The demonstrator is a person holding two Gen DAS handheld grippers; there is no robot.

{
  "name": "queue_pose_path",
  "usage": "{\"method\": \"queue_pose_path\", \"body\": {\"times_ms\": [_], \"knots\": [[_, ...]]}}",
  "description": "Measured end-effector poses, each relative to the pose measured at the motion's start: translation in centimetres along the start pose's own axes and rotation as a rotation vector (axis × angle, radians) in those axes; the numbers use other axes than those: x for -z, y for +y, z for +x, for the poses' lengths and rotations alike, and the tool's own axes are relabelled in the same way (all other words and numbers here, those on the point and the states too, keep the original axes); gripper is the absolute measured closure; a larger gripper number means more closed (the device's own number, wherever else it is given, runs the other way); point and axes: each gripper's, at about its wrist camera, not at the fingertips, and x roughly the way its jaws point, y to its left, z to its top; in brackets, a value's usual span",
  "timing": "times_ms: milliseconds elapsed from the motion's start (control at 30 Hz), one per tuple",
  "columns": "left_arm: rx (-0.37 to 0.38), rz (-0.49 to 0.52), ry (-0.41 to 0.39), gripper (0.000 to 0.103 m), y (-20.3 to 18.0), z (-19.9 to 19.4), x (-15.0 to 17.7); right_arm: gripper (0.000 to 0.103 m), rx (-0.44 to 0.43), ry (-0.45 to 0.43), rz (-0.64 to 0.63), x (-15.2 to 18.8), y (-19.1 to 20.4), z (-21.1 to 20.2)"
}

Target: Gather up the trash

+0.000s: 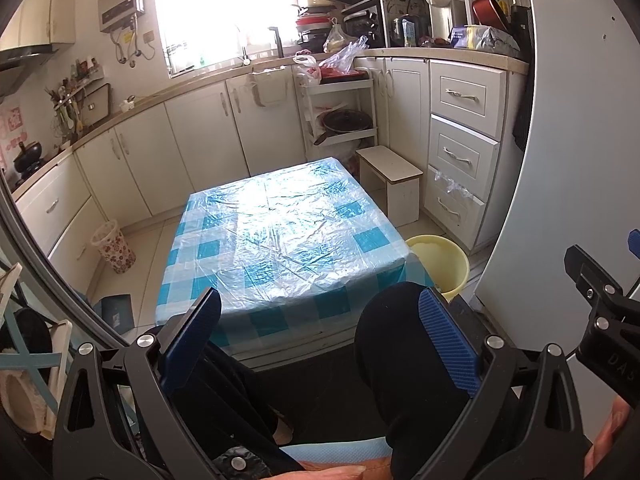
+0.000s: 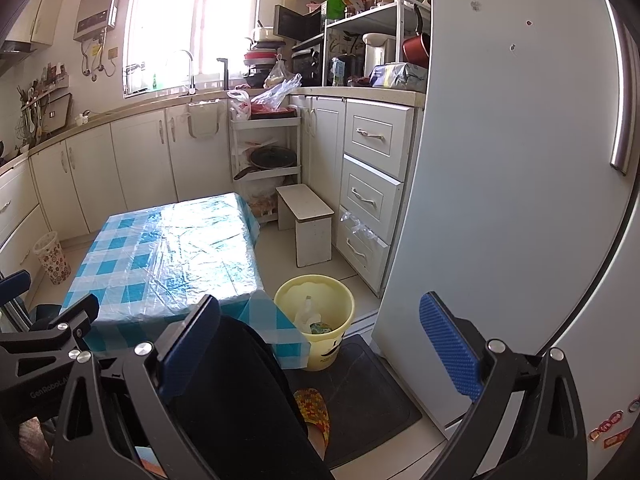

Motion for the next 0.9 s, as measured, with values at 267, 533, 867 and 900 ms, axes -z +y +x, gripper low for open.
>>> {"method": "queue_pose_path", "body": {"times_ms": [267, 533, 867, 900], "knots": [[-0.002, -0.001, -0.003, 0.008, -0.02, -0.01, 0.00, 0.007, 0.001, 0.000, -0.001, 0.04, 0.01, -0.01], [-0.012, -0.010, -0.012, 0.008, 0.41, 0.01, -0.14, 0.007, 0.001, 0.000, 0.000, 0.04, 0.00, -0.01], [-0.011, -0.011, -0.008, 0.008, 0.50, 0.15, -0.28, 0.007, 0.001, 0.000, 0.000, 0.05, 0.01, -0.01], [-0.011, -0.010, -0.007, 0.008, 0.46, 0.16, -0.31, 0.007, 0.000, 0.001, 0.000, 0.05, 0.00, -0.01]]}}
